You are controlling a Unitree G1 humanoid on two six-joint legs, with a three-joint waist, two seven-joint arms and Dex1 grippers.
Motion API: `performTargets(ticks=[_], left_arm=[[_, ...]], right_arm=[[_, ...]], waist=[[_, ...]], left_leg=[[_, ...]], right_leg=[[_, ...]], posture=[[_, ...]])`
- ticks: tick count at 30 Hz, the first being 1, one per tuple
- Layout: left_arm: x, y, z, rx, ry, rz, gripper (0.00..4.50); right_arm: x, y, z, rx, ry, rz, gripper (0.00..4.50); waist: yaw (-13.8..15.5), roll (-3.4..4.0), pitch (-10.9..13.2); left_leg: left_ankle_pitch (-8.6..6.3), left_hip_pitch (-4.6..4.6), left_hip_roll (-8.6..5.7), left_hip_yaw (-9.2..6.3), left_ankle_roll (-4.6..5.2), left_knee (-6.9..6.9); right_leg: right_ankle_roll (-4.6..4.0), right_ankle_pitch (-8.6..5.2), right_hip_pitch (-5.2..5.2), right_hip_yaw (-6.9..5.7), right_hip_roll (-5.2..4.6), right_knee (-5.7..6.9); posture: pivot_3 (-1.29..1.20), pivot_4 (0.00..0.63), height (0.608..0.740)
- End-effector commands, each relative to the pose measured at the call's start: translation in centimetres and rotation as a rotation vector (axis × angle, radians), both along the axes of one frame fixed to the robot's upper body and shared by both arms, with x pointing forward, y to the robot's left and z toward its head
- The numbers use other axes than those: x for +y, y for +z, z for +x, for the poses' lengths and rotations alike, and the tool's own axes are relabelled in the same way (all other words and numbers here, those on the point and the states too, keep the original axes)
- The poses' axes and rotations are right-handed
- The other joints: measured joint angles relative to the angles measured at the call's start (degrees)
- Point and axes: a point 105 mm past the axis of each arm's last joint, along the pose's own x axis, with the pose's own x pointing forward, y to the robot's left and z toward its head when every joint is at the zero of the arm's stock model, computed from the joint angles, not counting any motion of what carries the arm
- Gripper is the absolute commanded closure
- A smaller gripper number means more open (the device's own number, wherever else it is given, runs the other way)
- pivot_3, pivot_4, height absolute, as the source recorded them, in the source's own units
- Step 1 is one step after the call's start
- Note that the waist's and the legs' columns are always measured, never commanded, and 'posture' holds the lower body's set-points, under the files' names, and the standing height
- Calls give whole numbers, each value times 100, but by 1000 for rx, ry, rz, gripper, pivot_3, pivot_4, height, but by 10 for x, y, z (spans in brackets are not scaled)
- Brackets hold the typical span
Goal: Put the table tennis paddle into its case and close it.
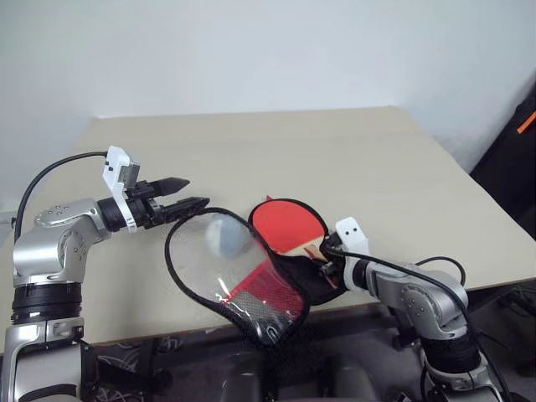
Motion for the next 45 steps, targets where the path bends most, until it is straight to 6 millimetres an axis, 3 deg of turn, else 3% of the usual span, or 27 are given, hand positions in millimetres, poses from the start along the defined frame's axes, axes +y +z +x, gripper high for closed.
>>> performTargets(ticks=[1,7,11,12,19,24,26,29,35,38,39,42,45], left_arm=[[3,17,-2,-58,1,14,0],[4,17,-1,-58,5,14,0],[3,17,-1,-60,3,12,0],[3,17,-1,-60,2,12,0],[11,19,-5,-56,0,15,0],[24,15,-15,-19,5,32,0],[33,10,-20,3,25,44,184],[46,3,-25,30,60,52,926],[55,-22,-44,122,98,13,3148],[33,-31,-54,160,36,-23,4209],[24,-33,-58,178,9,-41,4474],[-13,-35,-72,220,-116,-89,4474],[-52,-24,-85,230,-269,-149,4474]], right_arm=[[-2,2,5,-20,-18,-8,3385],[-3,4,12,-35,-37,-10,1341],[-10,18,17,-76,-42,7,16],[-12,23,18,-87,-43,13,16],[-47,101,8,-303,138,133,16],[-85,112,7,-348,189,21,16],[-99,112,12,-349,179,-33,387],[-108,114,13,-356,204,-76,1268],[-113,120,19,-373,215,-87,3437],[-111,120,20,-383,227,-92,4489],[-110,120,21,-383,229,-93,4500],[-111,120,26,-385,219,-100,4500],[-111,120,29,-385,212,-102,4500]], waist=[[0,-15,-10],[1,-40,-26],[2,-40,-26],[5,-40,-26],[17,-39,-25],[16,-40,-25],[17,-39,-24],[31,-37,-23],[120,-33,-21],[155,-32,-20],[176,-30,-19],[208,-30,-19],[219,-30,-19]], left_leg=[[0,1,0,0,0,0],[0,1,1,-2,0,2],[0,1,2,-2,0,2],[0,1,1,-1,0,2],[-2,-1,-2,-4,2,7],[-6,4,13,-10,10,12],[-10,4,18,-12,16,19],[-18,3,27,-15,29,36],[-45,-9,60,-16,69,82],[-49,-12,61,-12,71,87],[-49,-15,61,-13,71,91],[-50,-23,61,-12,70,95],[-50,-24,61,-9,70,95]], right_leg=[[0,0,0,0,0,0],[-1,0,2,-1,0,0],[-2,0,1,-1,0,1],[-2,0,1,-1,-1,0],[-3,1,1,-1,-4,-5],[-5,0,6,-10,-1,-14],[-10,-3,5,-12,-1,-16],[-13,-5,5,-16,-2,-15],[-24,0,3,-34,-4,-15],[-25,2,0,-35,-11,-16],[-26,3,0,-36,-13,-17],[-31,8,-1,-40,-16,-18],[-31,9,-1,-40,-15,-18]], posture=[[0,0,654],[0,0,654],[0,0,654],[0,0,654],[0,0,654],[0,0,654],[0,0,654],[0,0,654],[0,0,654],[0,0,654],[0,0,654],[0,0,654],[0,0,654]])
